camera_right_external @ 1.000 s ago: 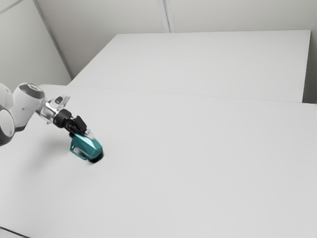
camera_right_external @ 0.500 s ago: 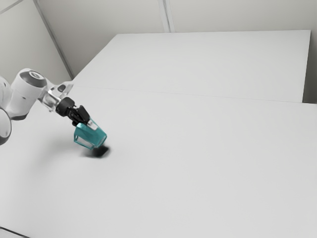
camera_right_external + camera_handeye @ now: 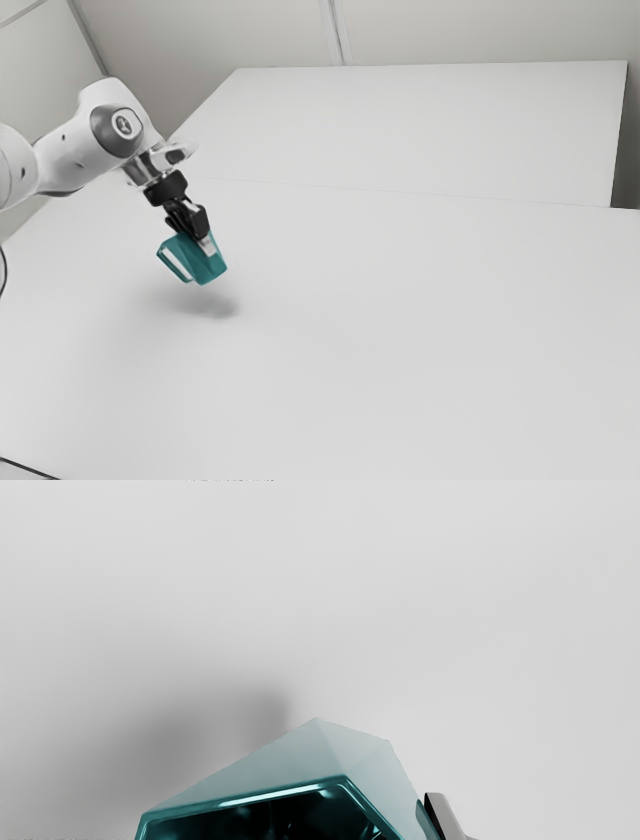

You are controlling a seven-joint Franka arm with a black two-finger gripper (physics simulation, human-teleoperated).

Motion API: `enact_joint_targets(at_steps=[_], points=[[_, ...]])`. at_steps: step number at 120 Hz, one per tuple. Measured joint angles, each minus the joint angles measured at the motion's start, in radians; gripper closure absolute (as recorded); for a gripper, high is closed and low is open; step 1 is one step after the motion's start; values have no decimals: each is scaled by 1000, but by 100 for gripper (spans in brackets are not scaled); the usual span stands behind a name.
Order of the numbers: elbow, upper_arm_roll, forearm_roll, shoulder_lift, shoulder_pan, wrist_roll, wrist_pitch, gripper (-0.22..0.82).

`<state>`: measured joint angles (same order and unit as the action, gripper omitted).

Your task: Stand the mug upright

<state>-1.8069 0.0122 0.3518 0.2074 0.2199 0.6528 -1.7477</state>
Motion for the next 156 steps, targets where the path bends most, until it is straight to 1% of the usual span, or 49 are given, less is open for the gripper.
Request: enact_joint_targets(at_steps=[11,20,31,59,72,96,116,156], points=[[-23,-18,-66,-19,-40,-36,-64,78],[-48,-21,-130,-39,-69,-70,-115,78],[-67,-22,-193,-37,-92,-108,-185,78],[-95,-22,-264,-31,-126,-194,-302,78],[-131,-22,-290,-34,-154,-231,-348,78],[-154,-22,-374,-32,-197,-299,-400,78],[-167,-23,-426,-21,-210,-343,-433,78],[-166,-22,-479,15,-234,-402,-451,78]])
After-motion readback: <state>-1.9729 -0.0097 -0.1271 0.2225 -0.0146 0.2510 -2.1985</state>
